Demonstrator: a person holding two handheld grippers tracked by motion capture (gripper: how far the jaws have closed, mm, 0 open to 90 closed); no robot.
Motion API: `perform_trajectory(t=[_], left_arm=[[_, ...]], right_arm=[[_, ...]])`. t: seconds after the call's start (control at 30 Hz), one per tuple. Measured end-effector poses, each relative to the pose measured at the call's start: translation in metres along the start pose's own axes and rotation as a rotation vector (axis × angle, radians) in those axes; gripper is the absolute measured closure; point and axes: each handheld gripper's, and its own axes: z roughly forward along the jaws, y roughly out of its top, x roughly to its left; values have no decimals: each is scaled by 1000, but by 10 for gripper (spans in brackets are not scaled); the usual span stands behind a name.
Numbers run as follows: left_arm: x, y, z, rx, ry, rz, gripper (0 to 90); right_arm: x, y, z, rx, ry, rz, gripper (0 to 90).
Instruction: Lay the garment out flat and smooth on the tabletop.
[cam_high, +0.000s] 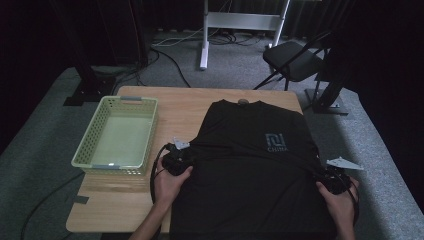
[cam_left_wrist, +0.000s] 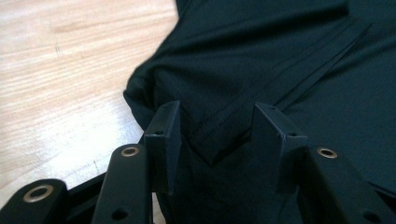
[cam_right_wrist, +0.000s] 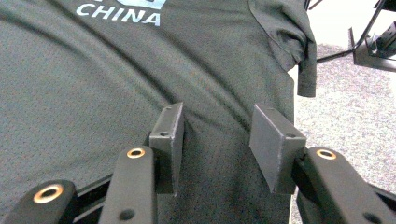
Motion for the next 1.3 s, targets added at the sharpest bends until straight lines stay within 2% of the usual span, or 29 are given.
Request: perform_trajectory(t=[0.03,0.1,0.23,0.33,0.43,0.5,0.53,0.57,0.7,0.8,0.97,1.1,1.3], left_arm=[[-3,-1,3,10,19,18,556],[-5,-1,3,10,31,28,587],[-2,0,0,20,36,34,778],[1,-1,-5,15,39,33,841],[4,-1,-9,7,58,37,846],[10,-3,-14,-2,101,32,846],[10,-3,-14,-2,101,32,845],[15,-4,-16,-1,130,29,846],[22,-7,-20,-1,189,32,846],[25,-8,-22,-5,201,29,846],[33,-10,-25,-9,206,-1,845],[32,-13,-28,-14,230,13,845],[33,-17,-35,-21,253,7,799]], right_arm=[[0,0,0,0,0,0,548],[0,0,0,1,0,0,548],[0,0,0,2,1,-1,548],[0,0,0,-1,2,-2,548],[0,0,0,0,3,-1,548],[0,0,0,1,3,-1,548],[0,0,0,1,3,-1,548],[-1,0,0,5,4,0,548],[-1,1,0,11,2,-2,548],[-3,2,0,13,0,3,548],[-5,1,0,12,-6,7,548],[-5,1,-1,9,-7,5,548],[-5,0,-1,6,-9,6,547]])
